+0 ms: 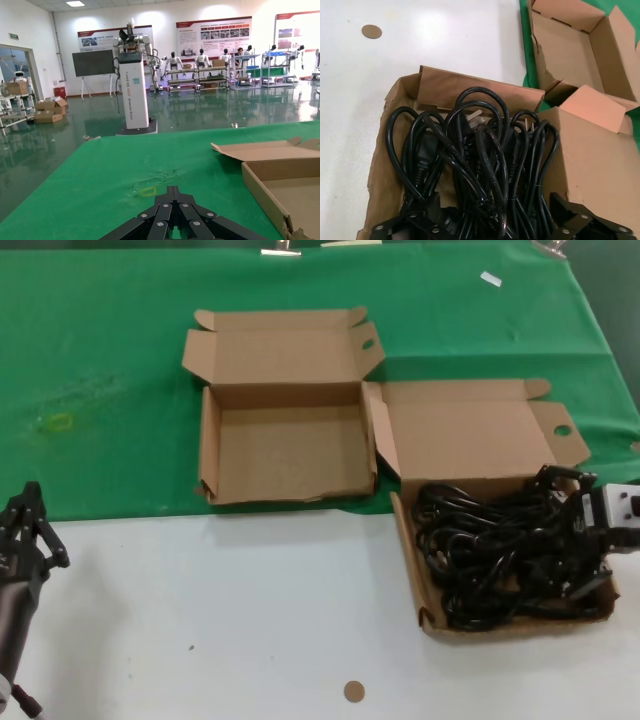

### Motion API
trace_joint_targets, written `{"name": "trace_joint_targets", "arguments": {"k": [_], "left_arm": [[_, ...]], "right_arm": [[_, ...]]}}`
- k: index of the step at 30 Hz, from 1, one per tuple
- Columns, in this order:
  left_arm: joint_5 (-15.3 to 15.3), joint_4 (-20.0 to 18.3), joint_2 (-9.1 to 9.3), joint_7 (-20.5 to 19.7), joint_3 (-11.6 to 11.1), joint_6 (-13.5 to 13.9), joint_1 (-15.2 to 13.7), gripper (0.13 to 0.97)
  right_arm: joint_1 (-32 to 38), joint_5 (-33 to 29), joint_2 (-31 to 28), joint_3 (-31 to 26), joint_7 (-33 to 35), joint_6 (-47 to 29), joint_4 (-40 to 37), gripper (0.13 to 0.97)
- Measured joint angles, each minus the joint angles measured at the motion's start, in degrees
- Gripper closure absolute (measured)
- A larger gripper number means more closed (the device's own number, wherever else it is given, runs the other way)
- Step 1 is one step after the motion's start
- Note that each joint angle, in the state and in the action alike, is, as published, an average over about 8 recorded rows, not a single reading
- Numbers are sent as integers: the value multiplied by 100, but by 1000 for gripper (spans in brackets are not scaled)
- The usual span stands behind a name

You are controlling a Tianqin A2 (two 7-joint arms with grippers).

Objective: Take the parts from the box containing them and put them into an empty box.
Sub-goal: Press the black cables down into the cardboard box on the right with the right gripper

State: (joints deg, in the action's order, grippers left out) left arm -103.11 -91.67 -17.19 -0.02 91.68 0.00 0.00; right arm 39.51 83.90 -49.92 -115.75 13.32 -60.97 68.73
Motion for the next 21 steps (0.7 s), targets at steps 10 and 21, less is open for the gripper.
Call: {"name": "trace_joint_targets", "arguments": {"k": [10,21], "left_arm": [[0,0,0,0,0,0,0,953],[0,0,0,0,0,0,0,953]], "right_arm": [[240,-221,187,-101,63,-87,-235,414],[247,-347,258,-95,7,-4,-190,660]]}}
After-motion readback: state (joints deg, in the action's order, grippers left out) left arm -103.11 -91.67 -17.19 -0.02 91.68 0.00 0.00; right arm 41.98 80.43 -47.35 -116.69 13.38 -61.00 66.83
